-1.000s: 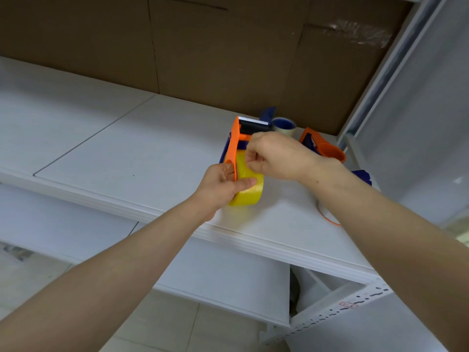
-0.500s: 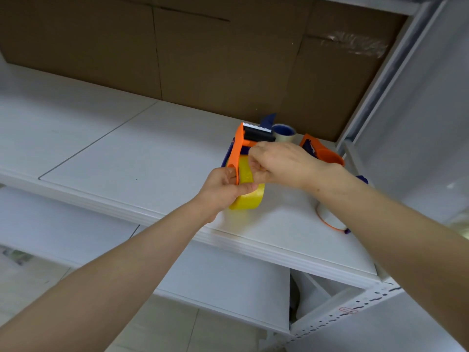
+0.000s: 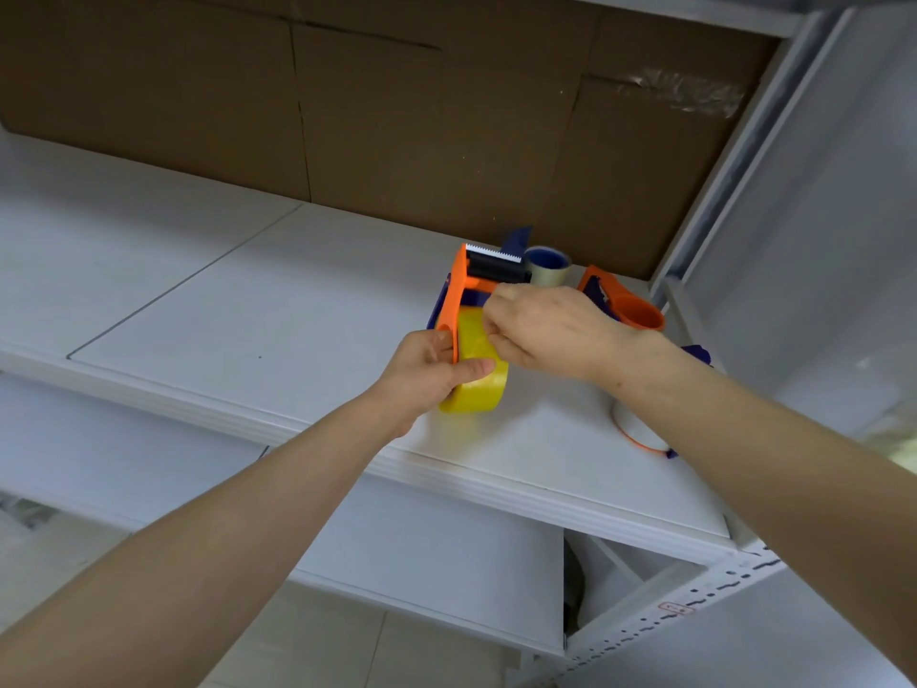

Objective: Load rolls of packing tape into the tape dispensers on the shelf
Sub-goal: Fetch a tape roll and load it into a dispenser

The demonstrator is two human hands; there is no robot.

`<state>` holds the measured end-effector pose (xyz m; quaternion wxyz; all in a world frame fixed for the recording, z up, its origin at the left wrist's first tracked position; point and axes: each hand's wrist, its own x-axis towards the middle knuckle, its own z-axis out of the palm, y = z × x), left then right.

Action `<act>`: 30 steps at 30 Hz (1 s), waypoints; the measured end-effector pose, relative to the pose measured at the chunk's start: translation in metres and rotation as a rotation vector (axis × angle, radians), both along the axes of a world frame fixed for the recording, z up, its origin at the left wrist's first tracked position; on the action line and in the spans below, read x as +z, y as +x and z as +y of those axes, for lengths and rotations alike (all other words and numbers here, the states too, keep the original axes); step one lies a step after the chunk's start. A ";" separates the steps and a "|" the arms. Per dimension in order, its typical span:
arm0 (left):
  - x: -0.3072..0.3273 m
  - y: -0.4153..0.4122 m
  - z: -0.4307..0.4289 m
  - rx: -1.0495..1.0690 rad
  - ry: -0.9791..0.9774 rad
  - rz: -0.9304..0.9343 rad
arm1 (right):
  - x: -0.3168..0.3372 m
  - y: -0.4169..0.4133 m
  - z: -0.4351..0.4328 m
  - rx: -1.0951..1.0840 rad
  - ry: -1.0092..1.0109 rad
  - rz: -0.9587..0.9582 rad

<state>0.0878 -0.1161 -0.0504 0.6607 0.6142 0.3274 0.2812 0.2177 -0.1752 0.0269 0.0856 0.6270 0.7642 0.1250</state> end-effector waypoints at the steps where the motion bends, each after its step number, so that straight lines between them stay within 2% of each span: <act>1: 0.000 0.000 0.000 -0.001 0.005 -0.002 | 0.001 -0.001 0.000 -0.013 -0.018 -0.002; 6: 0.002 -0.005 0.005 0.006 0.034 0.003 | 0.005 -0.009 -0.001 -0.095 -0.061 0.106; 13: 0.007 -0.009 0.000 -0.047 0.008 -0.020 | 0.002 0.001 0.015 -0.257 -0.042 0.671; 16: 0.003 -0.010 -0.001 -0.098 0.026 0.016 | 0.000 0.002 0.018 -0.313 -0.071 0.817; 23: 0.006 -0.010 -0.004 -0.042 -0.018 -0.073 | -0.005 0.008 0.016 -0.364 0.222 0.703; 27: 0.013 -0.010 -0.006 0.007 -0.034 -0.112 | -0.006 0.008 0.016 -0.409 0.278 0.669; 30: 0.014 -0.014 -0.004 -0.048 -0.027 -0.060 | -0.011 0.011 0.017 -0.446 0.290 0.706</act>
